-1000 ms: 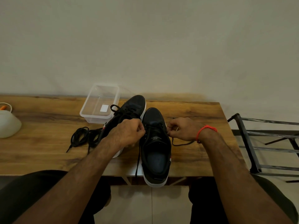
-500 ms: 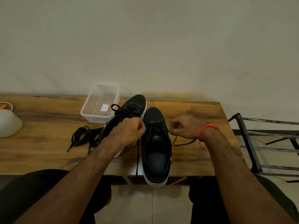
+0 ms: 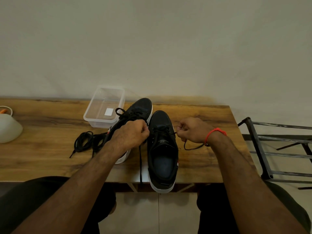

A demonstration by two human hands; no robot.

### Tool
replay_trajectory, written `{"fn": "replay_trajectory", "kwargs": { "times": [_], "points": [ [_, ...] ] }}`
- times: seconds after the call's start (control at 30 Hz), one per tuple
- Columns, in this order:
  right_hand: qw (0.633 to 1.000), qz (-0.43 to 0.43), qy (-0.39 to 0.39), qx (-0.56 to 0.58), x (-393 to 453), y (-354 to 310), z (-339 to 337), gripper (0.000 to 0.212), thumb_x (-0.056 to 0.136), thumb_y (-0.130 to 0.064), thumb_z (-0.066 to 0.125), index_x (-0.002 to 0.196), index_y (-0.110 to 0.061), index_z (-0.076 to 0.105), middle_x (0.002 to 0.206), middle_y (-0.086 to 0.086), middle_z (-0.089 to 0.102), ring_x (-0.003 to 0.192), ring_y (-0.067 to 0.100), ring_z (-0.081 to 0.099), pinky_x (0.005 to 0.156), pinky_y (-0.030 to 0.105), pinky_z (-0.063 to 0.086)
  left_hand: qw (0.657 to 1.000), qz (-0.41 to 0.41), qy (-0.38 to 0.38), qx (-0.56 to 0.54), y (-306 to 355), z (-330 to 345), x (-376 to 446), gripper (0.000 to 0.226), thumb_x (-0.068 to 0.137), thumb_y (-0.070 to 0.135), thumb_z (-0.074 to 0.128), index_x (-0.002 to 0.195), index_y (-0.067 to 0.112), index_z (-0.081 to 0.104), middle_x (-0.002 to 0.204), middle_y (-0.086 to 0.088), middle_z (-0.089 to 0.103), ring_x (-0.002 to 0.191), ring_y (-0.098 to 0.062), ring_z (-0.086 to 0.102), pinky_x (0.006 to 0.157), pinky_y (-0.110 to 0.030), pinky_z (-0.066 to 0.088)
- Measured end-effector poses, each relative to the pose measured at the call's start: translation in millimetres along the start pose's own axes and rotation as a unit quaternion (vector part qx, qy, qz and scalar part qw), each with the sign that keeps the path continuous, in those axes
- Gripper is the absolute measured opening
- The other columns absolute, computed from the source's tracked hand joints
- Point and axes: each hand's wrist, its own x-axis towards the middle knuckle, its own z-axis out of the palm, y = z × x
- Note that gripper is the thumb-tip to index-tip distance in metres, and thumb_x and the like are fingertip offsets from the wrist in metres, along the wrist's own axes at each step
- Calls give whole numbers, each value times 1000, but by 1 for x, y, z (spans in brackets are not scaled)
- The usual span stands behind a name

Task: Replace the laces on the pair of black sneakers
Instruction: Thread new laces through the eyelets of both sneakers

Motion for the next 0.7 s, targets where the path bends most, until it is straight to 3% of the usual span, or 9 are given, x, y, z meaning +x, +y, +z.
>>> {"fn": "replay_trajectory", "kwargs": {
  "times": [0.07,0.2,0.7],
  "points": [
    [1000,-2,11,0,-1,1,-2,11,97,-17,59,101,-10,66,84,0,67,79,13,63,68,21,50,1000,6,24,-2,-2,-6,2,9,102,33,54,99,27,60,91,5,66,82,-10,61,77,-35,54],
    [1000,-4,17,-6,-1,1,-3,12,98,-18,60,103,-10,67,91,2,67,80,13,62,68,21,51,998,15,48,-30,-7,-18,2,9,101,33,58,100,26,63,86,6,65,79,-8,60,71,-30,47],
    [1000,5,-5,-12,1,3,-3,13,99,-24,60,105,-14,65,82,-8,60,76,6,57,62,18,43,997,23,28,-64,-5,-15,1,13,101,34,59,93,25,65,73,2,69,71,-11,65,72,-32,50]
  ]
}}
